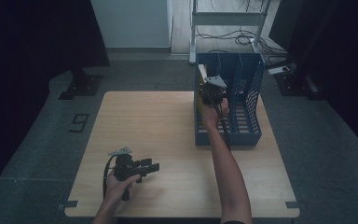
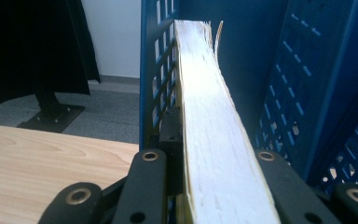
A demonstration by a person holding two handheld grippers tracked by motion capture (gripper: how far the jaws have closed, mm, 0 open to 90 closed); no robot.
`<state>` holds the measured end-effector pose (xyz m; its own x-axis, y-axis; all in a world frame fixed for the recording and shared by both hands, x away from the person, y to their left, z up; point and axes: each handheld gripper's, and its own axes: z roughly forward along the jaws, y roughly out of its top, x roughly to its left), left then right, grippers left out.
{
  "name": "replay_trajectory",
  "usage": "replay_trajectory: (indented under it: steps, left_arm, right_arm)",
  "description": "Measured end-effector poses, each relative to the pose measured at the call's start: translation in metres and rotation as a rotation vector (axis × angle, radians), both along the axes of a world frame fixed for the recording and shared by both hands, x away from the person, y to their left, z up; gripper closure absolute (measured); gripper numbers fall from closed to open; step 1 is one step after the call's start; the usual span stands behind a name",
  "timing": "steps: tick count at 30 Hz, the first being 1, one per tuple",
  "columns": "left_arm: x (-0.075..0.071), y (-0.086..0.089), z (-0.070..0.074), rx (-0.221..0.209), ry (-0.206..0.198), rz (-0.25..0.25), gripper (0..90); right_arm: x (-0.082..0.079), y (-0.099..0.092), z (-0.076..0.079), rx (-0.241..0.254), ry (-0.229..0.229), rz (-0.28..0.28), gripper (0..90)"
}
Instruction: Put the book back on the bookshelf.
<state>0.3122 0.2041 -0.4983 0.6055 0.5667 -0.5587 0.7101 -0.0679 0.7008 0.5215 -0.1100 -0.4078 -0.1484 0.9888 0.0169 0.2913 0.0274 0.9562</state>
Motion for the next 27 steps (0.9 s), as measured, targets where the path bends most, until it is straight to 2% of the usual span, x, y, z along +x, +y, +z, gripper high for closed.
replay_trajectory:
  steps: [5, 8, 16, 18, 21, 27]
  left_arm:
    - [-0.0002, -0.0006, -0.0001, -0.002, 0.001, -0.004, 36.9]
    - [-0.002, -0.0015, 0.0026, -0.019, -0.004, -0.015, 36.9]
    - [-0.0013, 0.0006, 0.0029, -0.023, -0.002, -0.007, 36.9]
    - [-0.001, -0.0005, 0.002, -0.015, 0.0, -0.012, 36.9]
    - [-0.001, -0.0009, 0.0016, -0.011, 0.002, -0.016, 36.7]
    - [-0.0009, -0.0009, 0.0016, -0.01, 0.004, -0.015, 36.7]
  right_arm:
    - [0.0032, 0.0014, -0.0027, -0.002, 0.003, 0.001, 74.7]
    - [0.0071, 0.0015, -0.0059, 0.005, 0.011, -0.008, 74.7]
    - [0.0097, 0.0052, -0.0088, -0.002, 0.002, 0.0, 74.5]
    - [0.0097, 0.0062, -0.0091, -0.009, 0.0, 0.024, 73.6]
    - [0.0095, 0.0047, -0.0084, -0.008, 0.006, 0.029, 72.2]
    - [0.0047, 0.0003, -0.0092, -0.011, -0.005, 0.051, 63.3]
